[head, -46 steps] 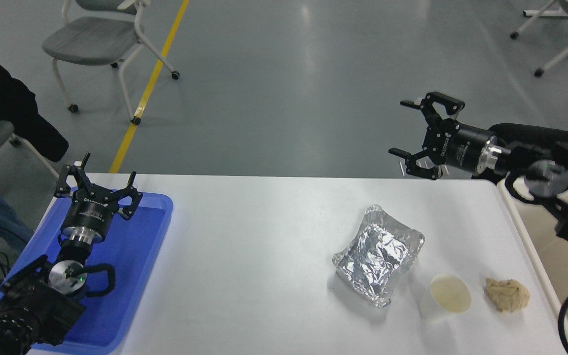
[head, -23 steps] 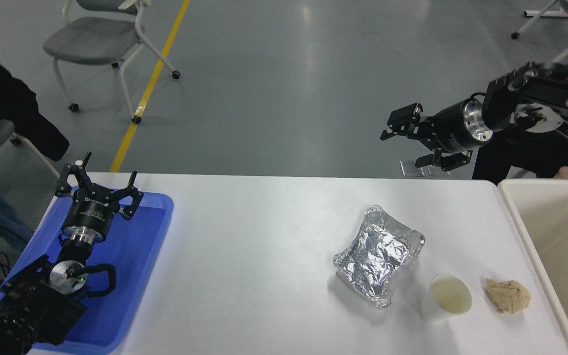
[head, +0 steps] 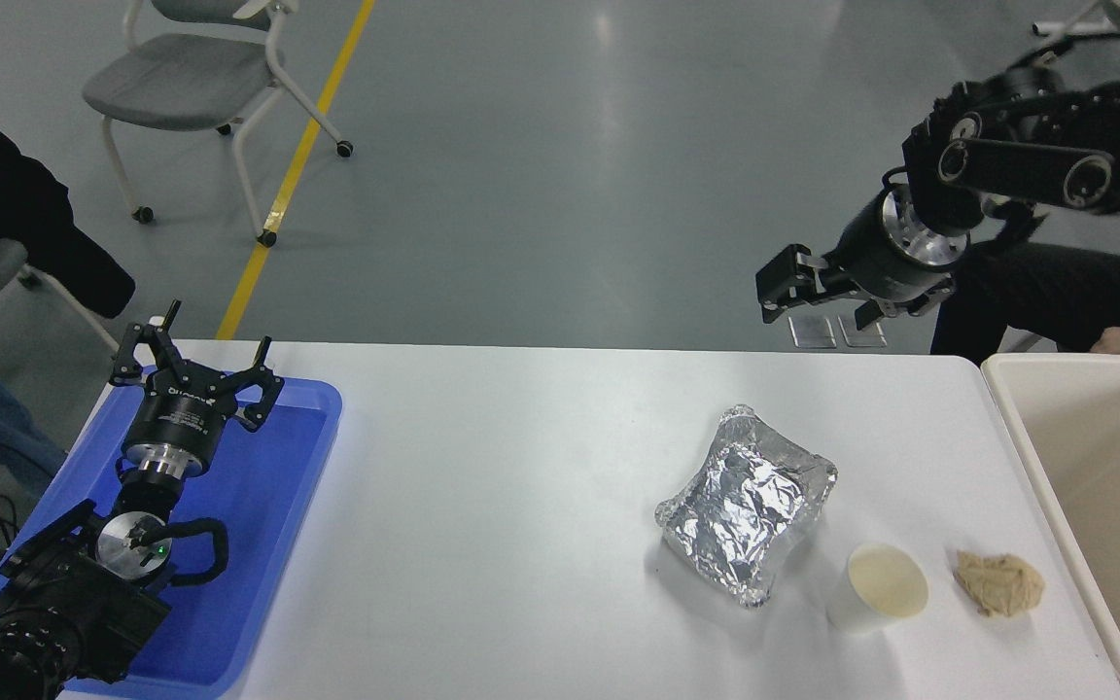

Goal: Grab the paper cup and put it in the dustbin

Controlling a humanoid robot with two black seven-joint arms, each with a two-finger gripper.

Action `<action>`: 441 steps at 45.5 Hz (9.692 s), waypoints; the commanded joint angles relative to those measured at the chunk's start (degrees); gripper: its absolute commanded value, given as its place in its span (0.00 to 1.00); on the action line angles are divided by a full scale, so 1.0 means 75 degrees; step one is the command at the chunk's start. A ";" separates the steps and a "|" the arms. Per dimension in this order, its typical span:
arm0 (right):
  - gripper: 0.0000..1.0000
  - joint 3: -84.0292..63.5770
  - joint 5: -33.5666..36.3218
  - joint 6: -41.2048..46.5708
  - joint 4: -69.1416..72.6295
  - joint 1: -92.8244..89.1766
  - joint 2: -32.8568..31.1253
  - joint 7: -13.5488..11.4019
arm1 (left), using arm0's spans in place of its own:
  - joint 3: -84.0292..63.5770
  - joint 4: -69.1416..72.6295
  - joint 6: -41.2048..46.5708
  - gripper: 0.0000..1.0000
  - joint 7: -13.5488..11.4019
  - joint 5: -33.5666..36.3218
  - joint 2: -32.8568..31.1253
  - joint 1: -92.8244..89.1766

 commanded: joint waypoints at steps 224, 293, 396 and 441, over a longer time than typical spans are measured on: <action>0.00 -0.1010 -0.1856 -0.0610 0.2729 0.0353 -0.2663 0.0189 | 0.0001 -0.0003 0.0000 1.00 -0.0001 0.0000 0.0012 0.0002; 0.00 -0.3274 -0.4713 0.0188 0.1349 0.2666 -0.4571 0.0213 | -0.0011 0.0020 0.0000 1.00 -0.0024 0.0000 0.0035 0.0014; 1.00 0.6594 -0.2687 -0.5461 -0.5954 -0.9723 -0.2088 0.0365 | 0.0001 0.0020 0.0000 1.00 -0.0013 0.0000 0.0035 0.0014; 1.00 0.0419 -0.3754 -0.4009 0.0631 -0.3209 -0.3787 0.0341 | 0.0001 -0.0003 0.0000 1.00 -0.0001 0.0000 0.0000 -0.0010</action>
